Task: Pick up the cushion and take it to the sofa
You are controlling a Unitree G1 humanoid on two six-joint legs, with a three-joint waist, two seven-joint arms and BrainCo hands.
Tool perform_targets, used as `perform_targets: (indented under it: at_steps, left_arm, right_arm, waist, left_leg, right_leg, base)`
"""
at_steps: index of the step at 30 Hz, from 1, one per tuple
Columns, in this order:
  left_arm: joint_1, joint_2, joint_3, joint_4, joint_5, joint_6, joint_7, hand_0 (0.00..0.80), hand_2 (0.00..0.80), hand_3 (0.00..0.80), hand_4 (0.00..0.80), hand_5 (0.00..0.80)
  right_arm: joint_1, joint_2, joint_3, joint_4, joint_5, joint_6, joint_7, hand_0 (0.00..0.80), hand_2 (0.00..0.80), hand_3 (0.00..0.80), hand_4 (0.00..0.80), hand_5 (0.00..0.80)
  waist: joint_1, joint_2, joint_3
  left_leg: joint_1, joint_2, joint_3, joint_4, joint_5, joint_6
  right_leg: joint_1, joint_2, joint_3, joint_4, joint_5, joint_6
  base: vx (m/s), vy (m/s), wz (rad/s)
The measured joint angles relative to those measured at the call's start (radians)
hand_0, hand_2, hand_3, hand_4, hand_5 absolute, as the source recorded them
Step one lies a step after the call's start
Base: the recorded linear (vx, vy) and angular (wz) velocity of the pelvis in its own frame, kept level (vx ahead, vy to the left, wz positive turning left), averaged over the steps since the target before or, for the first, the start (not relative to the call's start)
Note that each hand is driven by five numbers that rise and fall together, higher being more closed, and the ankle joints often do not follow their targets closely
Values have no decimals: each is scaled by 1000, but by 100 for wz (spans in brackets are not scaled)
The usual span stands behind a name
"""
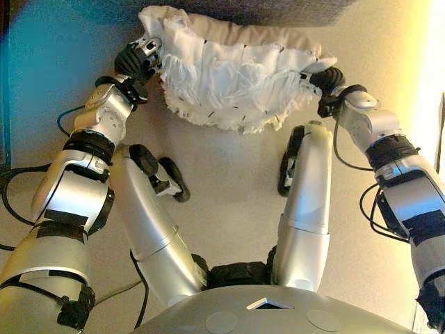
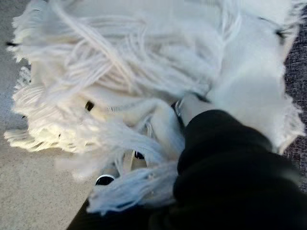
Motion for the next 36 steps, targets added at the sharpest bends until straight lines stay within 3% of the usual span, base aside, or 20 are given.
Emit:
perform_targets:
  at_steps: [9,15,21,24,31,36]
  left_arm:
    - [3,-13,0,5,1,-7,-8,800,800,800,800,800]
    - [2,-14,1,5,13,-39,-19,800,800,800,800,800]
    - [10,-14,20,-4,41,-72,-52,800,800,800,800,800]
    - [53,0,67,-86,64,-125,-53,800,800,800,800,800]
    - [183,-7,190,-281,123,-193,-17,800,800,800,800,800]
    - [184,-26,225,-323,167,-191,84,800,800,800,800,800]
  right_arm:
    - [0,17,0,18,1,-1,1,800,800,800,800,800]
    - [-1,14,-3,13,1,-10,-5,800,800,800,800,800]
    - [-1,9,-7,4,1,-24,-8,800,800,800,800,800]
    - [9,-20,-11,-95,-3,-40,-16,800,800,800,800,800]
    - [111,-13,-101,-309,-48,-45,-95,800,800,800,800,800]
    - [121,0,-115,-328,-59,-44,-108,800,800,800,800,800]
  waist:
    - [-1,0,0]
    - [-4,1,1]
    - [7,1,0]
    - [8,1,-3]
    - [19,-3,-15]
    - [41,-14,-73]
  left_leg:
    - [0,0,-9,26,-13,-10]
    - [29,2,28,-62,-4,2]
    - [255,15,122,-326,25,1]
    - [376,13,162,-463,53,-4]
    - [664,-34,204,-794,157,-33]
    - [797,-60,220,-1001,244,-47]
  right_leg:
    - [-10,0,13,27,-8,16]
    - [21,-20,-20,-64,1,16]
    - [237,-49,-116,-340,51,12]
    - [351,-54,-159,-479,84,9]
    - [651,-61,-241,-769,145,-1]
    - [780,-45,-277,-929,189,-10]
  base:
    - [-27,2,-1]
    - [-42,-7,2]
    - [26,-7,-2]
    - [49,-28,-3]
    - [74,-45,15]
    - [72,-33,14]
